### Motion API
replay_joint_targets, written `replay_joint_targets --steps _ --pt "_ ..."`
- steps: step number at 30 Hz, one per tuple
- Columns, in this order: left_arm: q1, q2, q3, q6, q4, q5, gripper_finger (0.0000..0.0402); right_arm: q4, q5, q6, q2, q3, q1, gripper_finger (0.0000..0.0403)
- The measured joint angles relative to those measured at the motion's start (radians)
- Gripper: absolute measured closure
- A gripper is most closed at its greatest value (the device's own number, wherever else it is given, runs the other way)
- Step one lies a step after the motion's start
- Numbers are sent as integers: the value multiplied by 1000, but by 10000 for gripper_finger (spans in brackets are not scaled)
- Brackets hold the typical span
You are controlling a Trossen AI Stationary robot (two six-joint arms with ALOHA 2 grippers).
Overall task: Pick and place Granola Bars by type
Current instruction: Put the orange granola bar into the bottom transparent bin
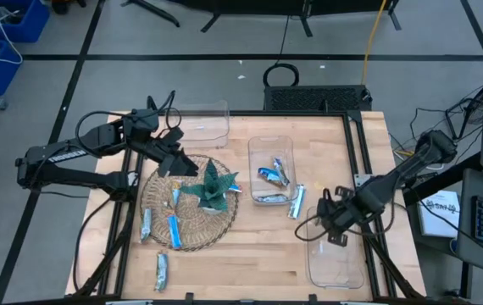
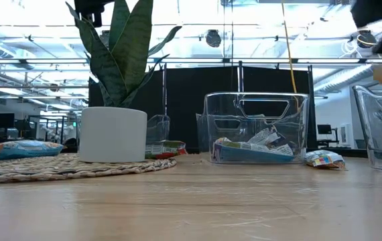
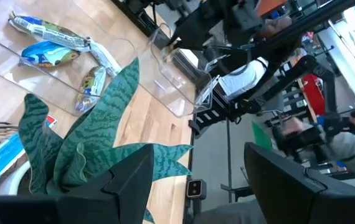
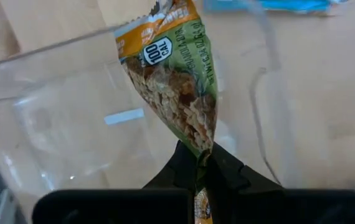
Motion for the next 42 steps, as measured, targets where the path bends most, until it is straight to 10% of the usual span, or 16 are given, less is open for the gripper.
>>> replay_joint_targets --steps 11,23,33,42 --pt "0 0 0 -15 0 7 149 327 -177 51 -6 -266 -35 320" --pt "0 0 0 8 2 17 149 148 -312 -4 -129 -136 -77 266" --pt "0 0 0 3 2 7 149 -148 107 -612 -159 51 -271 271" --pt "0 0 0 -15 1 6 149 100 87 -1222 -128 -35 -554 225"
